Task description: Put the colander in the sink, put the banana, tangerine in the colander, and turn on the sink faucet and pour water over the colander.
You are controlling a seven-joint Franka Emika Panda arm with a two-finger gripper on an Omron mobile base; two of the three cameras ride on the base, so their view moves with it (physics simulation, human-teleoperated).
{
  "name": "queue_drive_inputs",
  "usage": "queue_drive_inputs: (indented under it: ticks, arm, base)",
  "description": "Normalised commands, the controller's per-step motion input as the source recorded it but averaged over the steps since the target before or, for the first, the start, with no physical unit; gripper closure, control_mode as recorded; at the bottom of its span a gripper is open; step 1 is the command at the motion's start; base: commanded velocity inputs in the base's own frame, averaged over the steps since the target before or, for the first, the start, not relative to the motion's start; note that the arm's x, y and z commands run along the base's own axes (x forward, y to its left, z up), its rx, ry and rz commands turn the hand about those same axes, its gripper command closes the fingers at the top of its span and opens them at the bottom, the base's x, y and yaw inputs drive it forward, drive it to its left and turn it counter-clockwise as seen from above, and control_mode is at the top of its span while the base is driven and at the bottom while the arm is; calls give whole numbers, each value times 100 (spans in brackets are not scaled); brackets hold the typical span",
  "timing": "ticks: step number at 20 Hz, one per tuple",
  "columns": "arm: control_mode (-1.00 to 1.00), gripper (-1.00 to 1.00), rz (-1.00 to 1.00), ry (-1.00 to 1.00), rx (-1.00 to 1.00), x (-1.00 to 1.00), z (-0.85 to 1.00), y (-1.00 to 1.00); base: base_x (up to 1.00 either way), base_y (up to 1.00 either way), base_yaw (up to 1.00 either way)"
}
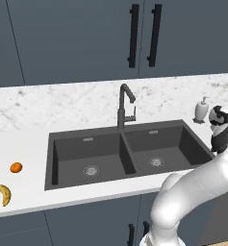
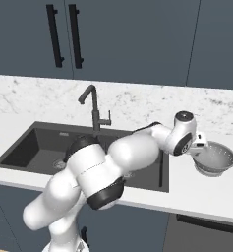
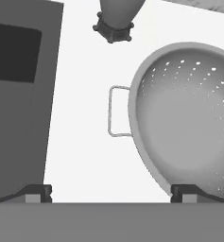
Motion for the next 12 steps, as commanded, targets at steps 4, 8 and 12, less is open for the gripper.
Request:
queue_drive_inputs:
  ticks: [4,8,12]
  arm:
    - [-100,-100,0,1,1,30,0,-21]
    - [-100,-100,0,2,0,24,-2,-17]
    - [-100,-100,0,2,0,30,-3,-11]
  base:
    - [0,0,0]
    - [0,0,0]
    - [0,0,0]
